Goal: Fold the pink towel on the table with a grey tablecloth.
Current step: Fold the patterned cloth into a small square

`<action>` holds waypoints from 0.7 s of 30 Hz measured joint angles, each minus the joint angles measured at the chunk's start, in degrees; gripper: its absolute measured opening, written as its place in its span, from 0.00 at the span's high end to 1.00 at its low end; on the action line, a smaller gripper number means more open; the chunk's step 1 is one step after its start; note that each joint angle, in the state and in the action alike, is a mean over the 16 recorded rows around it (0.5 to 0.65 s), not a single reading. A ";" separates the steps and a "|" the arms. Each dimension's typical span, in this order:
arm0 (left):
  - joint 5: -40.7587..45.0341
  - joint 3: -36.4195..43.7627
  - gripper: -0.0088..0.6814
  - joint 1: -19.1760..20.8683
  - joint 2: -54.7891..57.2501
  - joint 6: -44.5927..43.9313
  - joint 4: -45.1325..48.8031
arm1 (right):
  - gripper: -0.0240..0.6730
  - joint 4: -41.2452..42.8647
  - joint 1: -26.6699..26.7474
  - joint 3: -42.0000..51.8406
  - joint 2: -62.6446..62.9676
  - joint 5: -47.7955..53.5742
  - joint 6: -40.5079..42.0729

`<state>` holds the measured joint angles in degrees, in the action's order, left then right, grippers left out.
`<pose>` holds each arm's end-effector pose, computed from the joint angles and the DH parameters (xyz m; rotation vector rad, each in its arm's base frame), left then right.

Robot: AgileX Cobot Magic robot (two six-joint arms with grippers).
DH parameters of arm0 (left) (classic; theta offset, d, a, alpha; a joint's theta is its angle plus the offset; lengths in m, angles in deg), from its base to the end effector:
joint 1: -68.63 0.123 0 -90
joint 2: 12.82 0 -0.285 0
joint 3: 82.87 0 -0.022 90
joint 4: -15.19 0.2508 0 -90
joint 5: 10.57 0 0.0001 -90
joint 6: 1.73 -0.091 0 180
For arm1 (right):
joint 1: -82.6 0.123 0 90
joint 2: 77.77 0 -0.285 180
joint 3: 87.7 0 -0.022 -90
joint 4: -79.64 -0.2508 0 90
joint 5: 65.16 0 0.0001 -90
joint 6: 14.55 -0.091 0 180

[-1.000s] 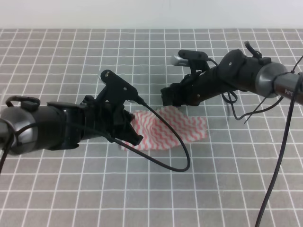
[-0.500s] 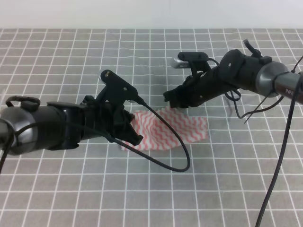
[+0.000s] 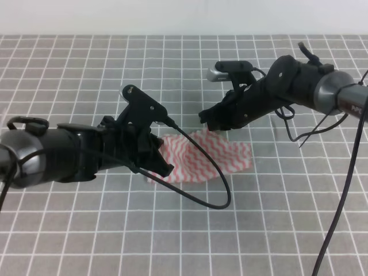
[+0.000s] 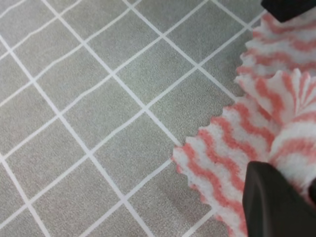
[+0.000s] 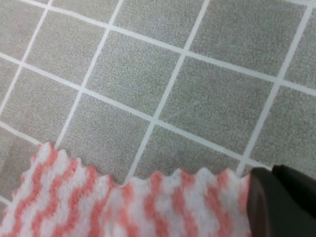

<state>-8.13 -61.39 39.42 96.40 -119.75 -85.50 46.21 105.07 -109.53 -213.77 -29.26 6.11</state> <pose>0.3190 -0.1829 0.1865 0.9198 2.0834 -0.1568 0.4432 0.2152 0.1675 -0.4678 2.5327 0.6200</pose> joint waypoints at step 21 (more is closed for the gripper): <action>-2.36 0.00 0.99 -0.01 0.11 -0.16 0.10 | 0.99 4.33 -0.86 0.26 5.36 5.20 -4.96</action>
<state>-10.49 -61.38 39.42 96.52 -119.91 -85.41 50.53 104.20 -109.27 -208.40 -24.06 1.15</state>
